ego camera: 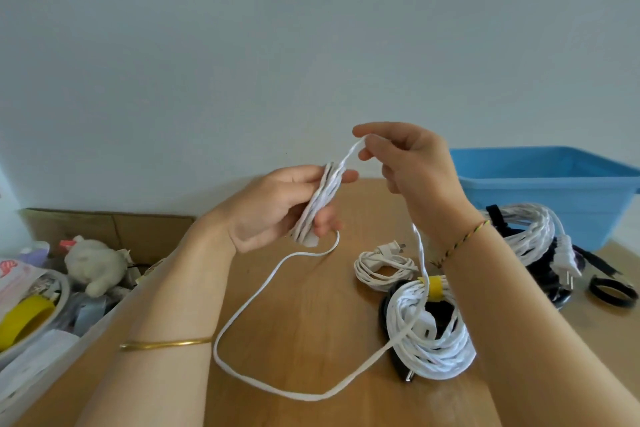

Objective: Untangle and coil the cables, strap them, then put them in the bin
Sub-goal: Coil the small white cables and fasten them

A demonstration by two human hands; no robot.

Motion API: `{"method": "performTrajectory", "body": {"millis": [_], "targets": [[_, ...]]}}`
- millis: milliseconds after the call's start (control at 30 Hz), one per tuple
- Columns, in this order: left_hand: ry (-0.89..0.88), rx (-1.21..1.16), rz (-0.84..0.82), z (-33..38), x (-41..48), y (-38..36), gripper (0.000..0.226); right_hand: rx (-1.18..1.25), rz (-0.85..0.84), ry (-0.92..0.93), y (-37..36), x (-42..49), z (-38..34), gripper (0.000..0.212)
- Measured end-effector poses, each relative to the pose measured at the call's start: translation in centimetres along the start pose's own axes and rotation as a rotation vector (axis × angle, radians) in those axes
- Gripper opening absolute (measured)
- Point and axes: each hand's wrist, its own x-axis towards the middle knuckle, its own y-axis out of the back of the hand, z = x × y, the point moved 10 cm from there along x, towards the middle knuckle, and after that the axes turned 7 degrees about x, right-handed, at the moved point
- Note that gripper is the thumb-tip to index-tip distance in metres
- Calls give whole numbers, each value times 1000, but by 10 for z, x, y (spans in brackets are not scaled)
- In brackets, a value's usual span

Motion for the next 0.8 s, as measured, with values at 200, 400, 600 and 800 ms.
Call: {"method": "performTrajectory", "body": {"millis": [200, 400, 600, 800], "targets": [[-245, -338, -180, 30, -4, -4, 43, 99, -171, -127, -32, -8, 18, 23], [-381, -825, -187, 46, -1, 12, 41, 37, -391, -183, -72, -23, 31, 30], [-335, -707, 533, 29, -10, 75, 25, -271, -635, -367, -97, -49, 57, 28], [-283, -143, 832, 24, -24, 89, 29, -415, -718, -315, -98, -55, 38, 22]]}}
